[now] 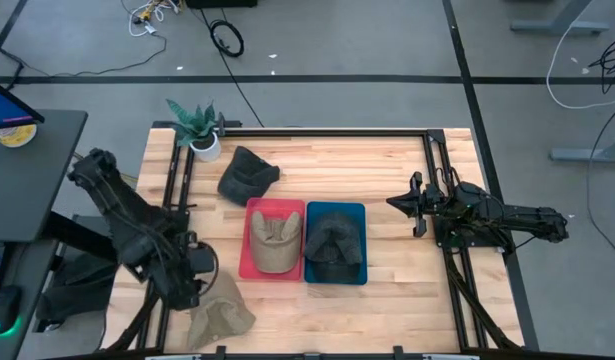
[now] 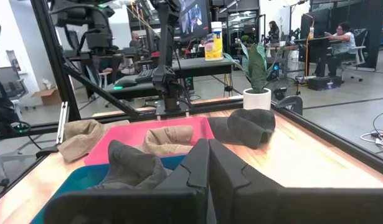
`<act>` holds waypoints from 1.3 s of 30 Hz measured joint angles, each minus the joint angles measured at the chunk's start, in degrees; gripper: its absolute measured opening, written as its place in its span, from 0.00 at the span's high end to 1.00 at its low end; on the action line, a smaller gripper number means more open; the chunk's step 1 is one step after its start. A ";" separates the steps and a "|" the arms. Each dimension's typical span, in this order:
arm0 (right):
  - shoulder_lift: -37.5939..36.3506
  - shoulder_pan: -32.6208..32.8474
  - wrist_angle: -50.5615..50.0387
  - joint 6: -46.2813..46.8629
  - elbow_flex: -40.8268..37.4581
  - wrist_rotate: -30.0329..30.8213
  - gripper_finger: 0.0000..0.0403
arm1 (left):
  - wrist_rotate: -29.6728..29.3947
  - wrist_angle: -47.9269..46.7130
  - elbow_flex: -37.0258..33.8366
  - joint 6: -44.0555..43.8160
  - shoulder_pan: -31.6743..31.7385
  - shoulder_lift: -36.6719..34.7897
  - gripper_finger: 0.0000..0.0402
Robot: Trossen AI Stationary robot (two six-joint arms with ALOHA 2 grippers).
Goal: Pick & Place hat
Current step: Put the brown cap into the red bin
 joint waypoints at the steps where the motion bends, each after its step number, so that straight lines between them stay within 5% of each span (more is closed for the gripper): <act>1: 0.00 0.00 0.00 0.00 0.00 0.00 0.98 | -0.08 -0.13 0.16 -0.92 -0.50 0.87 0.51; 21: 0.00 0.00 0.00 0.00 0.01 0.00 0.98 | 1.77 9.37 0.16 -8.28 -3.29 15.82 0.51; 39: 0.00 0.00 0.00 0.00 0.02 0.00 0.98 | 4.28 11.23 0.13 -12.67 -3.32 21.75 0.51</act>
